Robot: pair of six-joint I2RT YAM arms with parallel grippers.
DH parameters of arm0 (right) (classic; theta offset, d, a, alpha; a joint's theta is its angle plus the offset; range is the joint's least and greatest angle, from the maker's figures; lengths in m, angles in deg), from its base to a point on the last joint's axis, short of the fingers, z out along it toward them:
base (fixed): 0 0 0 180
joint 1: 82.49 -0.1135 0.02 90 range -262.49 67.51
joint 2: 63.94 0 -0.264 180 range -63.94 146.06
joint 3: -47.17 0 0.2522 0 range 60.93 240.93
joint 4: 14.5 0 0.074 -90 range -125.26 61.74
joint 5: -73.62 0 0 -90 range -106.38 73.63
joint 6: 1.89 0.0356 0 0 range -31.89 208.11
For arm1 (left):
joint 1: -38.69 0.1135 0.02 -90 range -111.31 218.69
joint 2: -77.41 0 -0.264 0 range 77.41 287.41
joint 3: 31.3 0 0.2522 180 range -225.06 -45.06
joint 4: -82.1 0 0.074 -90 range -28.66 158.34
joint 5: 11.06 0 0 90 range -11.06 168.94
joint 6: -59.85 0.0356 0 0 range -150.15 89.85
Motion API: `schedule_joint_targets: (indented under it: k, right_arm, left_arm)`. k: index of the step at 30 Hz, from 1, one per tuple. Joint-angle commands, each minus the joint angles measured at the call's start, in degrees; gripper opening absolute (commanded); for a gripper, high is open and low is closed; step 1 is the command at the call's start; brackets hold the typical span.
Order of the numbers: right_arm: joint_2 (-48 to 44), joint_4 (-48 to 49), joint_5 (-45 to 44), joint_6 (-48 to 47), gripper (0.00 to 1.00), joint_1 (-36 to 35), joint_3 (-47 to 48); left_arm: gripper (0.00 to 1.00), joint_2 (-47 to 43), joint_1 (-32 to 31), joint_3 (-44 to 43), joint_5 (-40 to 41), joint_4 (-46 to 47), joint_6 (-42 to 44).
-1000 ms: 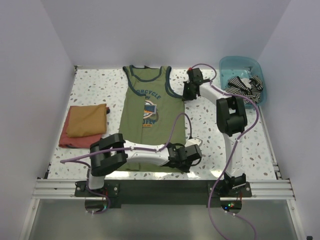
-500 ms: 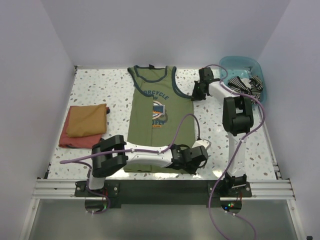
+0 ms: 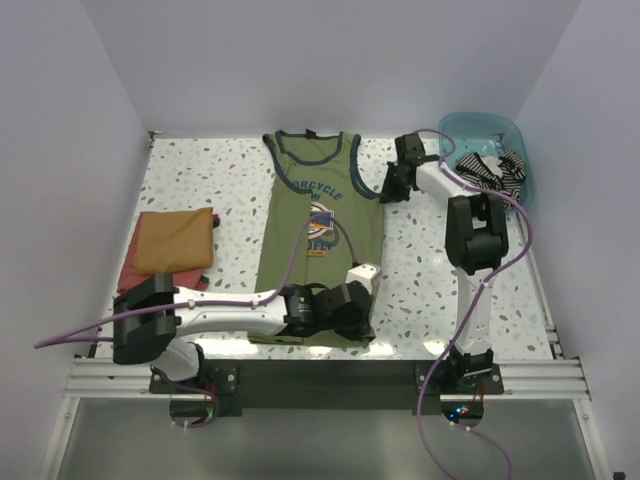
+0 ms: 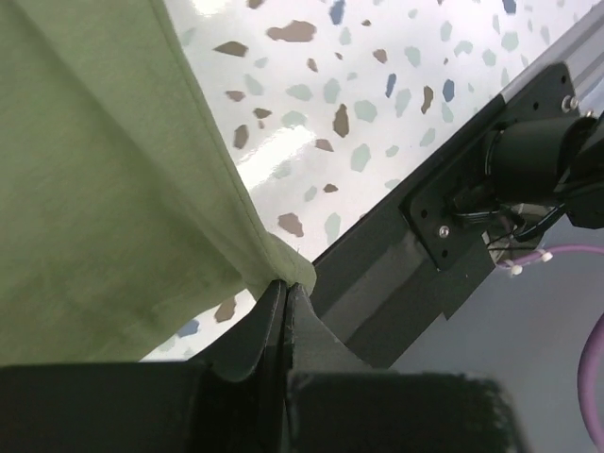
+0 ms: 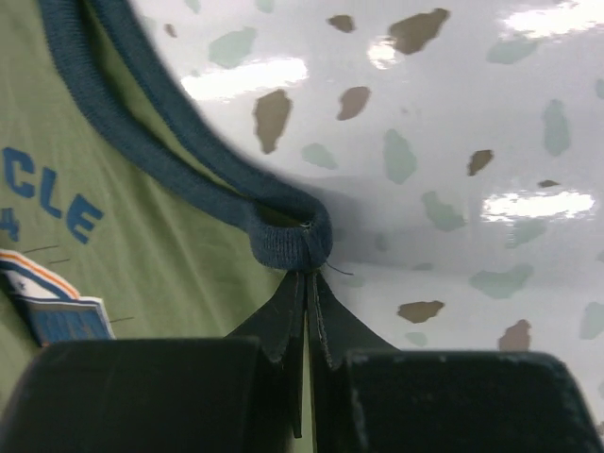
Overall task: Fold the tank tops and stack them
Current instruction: Fold the tank top
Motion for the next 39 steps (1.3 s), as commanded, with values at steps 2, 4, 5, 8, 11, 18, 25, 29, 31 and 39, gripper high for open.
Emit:
schedule_joint_targets:
  k: [2,4,5,8,11,18,25,29,31,39]
  right_arm:
    - [-1.8,-1.1,1.2,3.1,0.0,-3.4,5.4]
    - [-1.3,-1.5,0.3,4.0,0.0,-4.6,7.0]
    - [-0.8,-1.6,-0.1,4.3,0.0,-5.1,7.6]
    - [0.3,-2.3,-1.0,5.2,0.0,-7.2,10.3]
    - [1.8,-3.4,-2.4,5.8,0.0,-9.8,13.5]
    - [7.9,-5.8,-3.3,7.1,0.0,-14.0,21.7]
    - [10.9,-5.0,-3.6,8.4,0.0,-16.0,24.5]
    - [11.4,-4.6,-3.9,8.7,0.0,-16.7,25.4]
    - [11.6,-4.7,-4.0,8.8,0.0,-17.1,26.2]
    - [12.9,-4.6,-3.9,9.2,0.0,-18.3,28.1]
  left_arm:
    - [0.0,-7.3,2.8,7.4,0.9,3.6,-5.9]
    - [0.0,-10.2,3.4,10.3,1.5,3.0,-6.7]
    - [0.0,-11.1,3.5,11.1,2.1,2.8,-7.5]
    - [0.0,-14.8,3.7,14.2,3.0,2.1,-9.2]
    - [0.0,-16.7,3.7,16.9,4.0,1.4,-10.9]
    - [0.0,-22.4,3.7,21.9,6.6,-3.4,-15.1]
    - [0.0,-26.2,3.7,25.1,8.5,-9.6,-19.1]
    - [0.0,-28.1,3.6,27.6,8.3,-11.4,-20.9]
    - [0.0,-28.9,3.6,29.1,8.1,-11.6,-21.5]
    - [0.0,-28.9,3.6,29.5,7.8,-12.1,-20.9]
